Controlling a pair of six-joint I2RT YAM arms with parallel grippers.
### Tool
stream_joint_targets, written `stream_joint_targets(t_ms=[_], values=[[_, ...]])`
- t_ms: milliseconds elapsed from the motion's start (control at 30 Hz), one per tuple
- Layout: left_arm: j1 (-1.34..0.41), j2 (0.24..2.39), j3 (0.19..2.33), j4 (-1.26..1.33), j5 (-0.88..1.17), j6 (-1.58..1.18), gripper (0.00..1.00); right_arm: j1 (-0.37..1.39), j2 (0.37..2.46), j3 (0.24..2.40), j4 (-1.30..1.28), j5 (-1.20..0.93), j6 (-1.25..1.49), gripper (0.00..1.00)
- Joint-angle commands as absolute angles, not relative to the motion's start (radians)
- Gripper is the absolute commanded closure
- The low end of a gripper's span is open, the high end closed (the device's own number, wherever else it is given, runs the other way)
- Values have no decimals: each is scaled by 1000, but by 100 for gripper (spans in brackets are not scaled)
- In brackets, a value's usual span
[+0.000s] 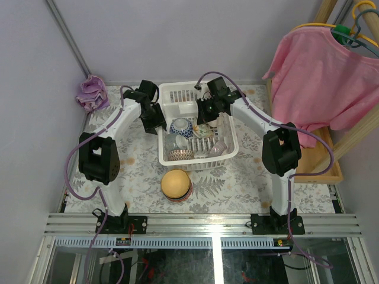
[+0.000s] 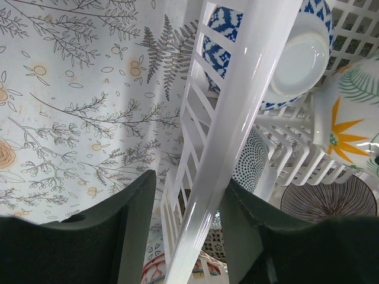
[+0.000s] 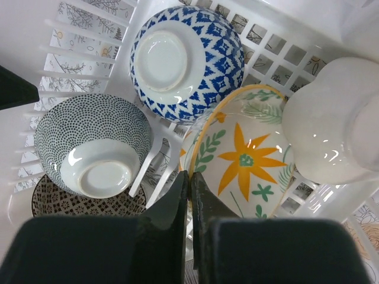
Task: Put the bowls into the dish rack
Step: Adjust the bowl in the dish rack.
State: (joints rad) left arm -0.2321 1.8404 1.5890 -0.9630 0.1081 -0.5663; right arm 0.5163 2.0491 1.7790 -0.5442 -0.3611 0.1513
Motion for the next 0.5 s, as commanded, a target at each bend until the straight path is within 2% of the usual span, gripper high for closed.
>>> stream_joint_targets(t_ms=[0,200,467], values=[[-226,1831,1611,-976,69,-566,56,525,2057,1811,-551,-407,164,100],[-225,1830,1607,-976,67,-565,56,487,2046,1795,-509,-441,229,100],[-226,1833,1609,-976,68,-565,56,374,2037,1701,-326,-598,442,100]])
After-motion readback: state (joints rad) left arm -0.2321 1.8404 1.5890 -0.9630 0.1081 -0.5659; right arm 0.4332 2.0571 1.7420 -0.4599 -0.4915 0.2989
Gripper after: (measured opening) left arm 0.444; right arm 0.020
